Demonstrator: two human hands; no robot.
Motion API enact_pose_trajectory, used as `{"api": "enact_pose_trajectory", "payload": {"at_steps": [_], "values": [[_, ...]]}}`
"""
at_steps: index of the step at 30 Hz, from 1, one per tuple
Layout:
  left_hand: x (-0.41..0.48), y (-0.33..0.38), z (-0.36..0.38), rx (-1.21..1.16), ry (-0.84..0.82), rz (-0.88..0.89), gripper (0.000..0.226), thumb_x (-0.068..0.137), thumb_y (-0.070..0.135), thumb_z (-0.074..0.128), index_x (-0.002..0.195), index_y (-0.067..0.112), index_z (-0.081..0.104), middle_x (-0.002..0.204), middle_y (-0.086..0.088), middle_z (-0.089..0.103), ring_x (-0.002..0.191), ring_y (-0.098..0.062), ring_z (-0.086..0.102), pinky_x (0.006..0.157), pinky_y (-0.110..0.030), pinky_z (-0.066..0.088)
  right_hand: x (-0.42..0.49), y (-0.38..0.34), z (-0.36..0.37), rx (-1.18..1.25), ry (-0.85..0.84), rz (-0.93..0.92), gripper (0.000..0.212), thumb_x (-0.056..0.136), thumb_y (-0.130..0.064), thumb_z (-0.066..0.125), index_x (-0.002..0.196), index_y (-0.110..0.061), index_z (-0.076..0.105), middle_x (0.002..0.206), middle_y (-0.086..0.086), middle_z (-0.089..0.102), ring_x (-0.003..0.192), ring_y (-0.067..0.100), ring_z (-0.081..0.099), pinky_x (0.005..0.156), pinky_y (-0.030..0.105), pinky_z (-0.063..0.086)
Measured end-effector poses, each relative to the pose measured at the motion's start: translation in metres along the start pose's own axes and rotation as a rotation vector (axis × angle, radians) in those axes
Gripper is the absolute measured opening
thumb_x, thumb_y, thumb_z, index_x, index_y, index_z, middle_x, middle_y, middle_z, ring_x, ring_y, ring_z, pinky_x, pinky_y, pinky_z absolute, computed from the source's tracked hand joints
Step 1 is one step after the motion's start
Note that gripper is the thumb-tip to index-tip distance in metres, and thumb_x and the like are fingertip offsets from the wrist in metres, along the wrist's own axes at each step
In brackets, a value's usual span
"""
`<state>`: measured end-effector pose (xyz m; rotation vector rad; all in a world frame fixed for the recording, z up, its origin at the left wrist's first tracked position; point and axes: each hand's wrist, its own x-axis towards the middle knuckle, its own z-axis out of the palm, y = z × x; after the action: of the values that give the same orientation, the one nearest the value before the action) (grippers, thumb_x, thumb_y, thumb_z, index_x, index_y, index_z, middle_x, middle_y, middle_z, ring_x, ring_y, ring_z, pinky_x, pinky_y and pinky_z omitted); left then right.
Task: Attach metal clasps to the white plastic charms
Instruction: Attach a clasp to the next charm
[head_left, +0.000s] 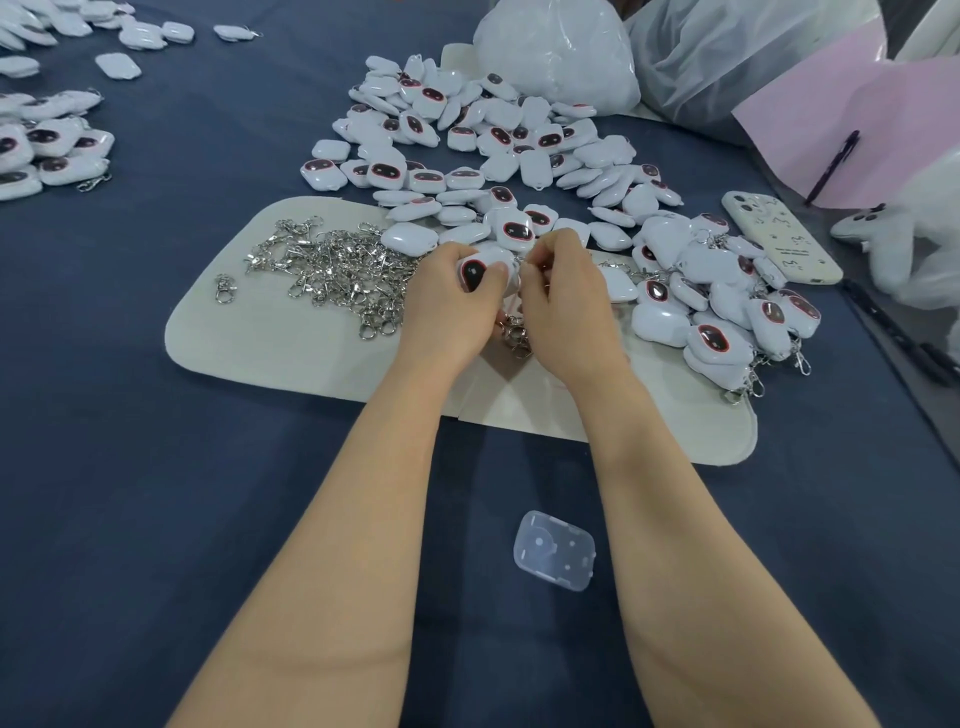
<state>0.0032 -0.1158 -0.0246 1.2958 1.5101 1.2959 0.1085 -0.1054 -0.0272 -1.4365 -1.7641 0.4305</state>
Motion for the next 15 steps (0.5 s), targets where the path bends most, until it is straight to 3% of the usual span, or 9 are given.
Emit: {"api": "enact_pose_trajectory", "payload": {"at_steps": [4, 9, 12, 15], "values": [[0.0004, -0.0005, -0.0002, 0.031, 0.018, 0.008, 0.014, 0.09, 0.023, 0.058, 0.095, 0.011, 0.056, 0.092, -0.017, 0.064, 0.087, -0.036, 0.064, 0.082, -0.052, 0.053, 0.0007, 0.0002, 0.0006, -0.033, -0.038, -0.014, 0.008, 0.096, -0.005, 0.041, 0.099, -0.006, 0.048, 0.093, 0.01, 0.054, 0.084, 0.024, 0.049, 0.07, 0.028, 0.034], [-0.0005, -0.0018, -0.0006, 0.102, 0.026, 0.06, 0.015, 0.088, 0.022, 0.058, 0.094, 0.008, 0.056, 0.081, -0.01, 0.061, 0.081, -0.035, 0.062, 0.077, -0.045, 0.053, 0.0021, 0.0015, 0.0016, -0.085, -0.073, -0.032, 0.009, 0.093, -0.001, 0.042, 0.096, -0.004, 0.05, 0.091, 0.008, 0.052, 0.081, 0.022, 0.046, 0.063, 0.024, 0.026], [-0.0002, -0.0059, -0.0006, 0.234, 0.071, 0.16, 0.017, 0.091, 0.023, 0.056, 0.098, 0.008, 0.055, 0.081, -0.002, 0.055, 0.078, -0.026, 0.053, 0.065, -0.027, 0.034, 0.0019, 0.0022, 0.004, -0.118, -0.105, -0.044, 0.01, 0.093, -0.001, 0.041, 0.096, -0.004, 0.05, 0.092, 0.007, 0.051, 0.081, 0.021, 0.045, 0.062, 0.024, 0.024], [-0.0005, -0.0088, 0.0, 0.326, 0.094, 0.235, 0.019, 0.093, 0.024, 0.054, 0.102, 0.006, 0.054, 0.081, 0.001, 0.052, 0.075, -0.02, 0.046, 0.057, -0.023, 0.023, 0.0023, 0.0026, 0.005, -0.13, -0.109, -0.057, 0.01, 0.094, -0.003, 0.042, 0.097, -0.003, 0.051, 0.093, 0.007, 0.051, 0.081, 0.02, 0.044, 0.063, 0.023, 0.025]]}}
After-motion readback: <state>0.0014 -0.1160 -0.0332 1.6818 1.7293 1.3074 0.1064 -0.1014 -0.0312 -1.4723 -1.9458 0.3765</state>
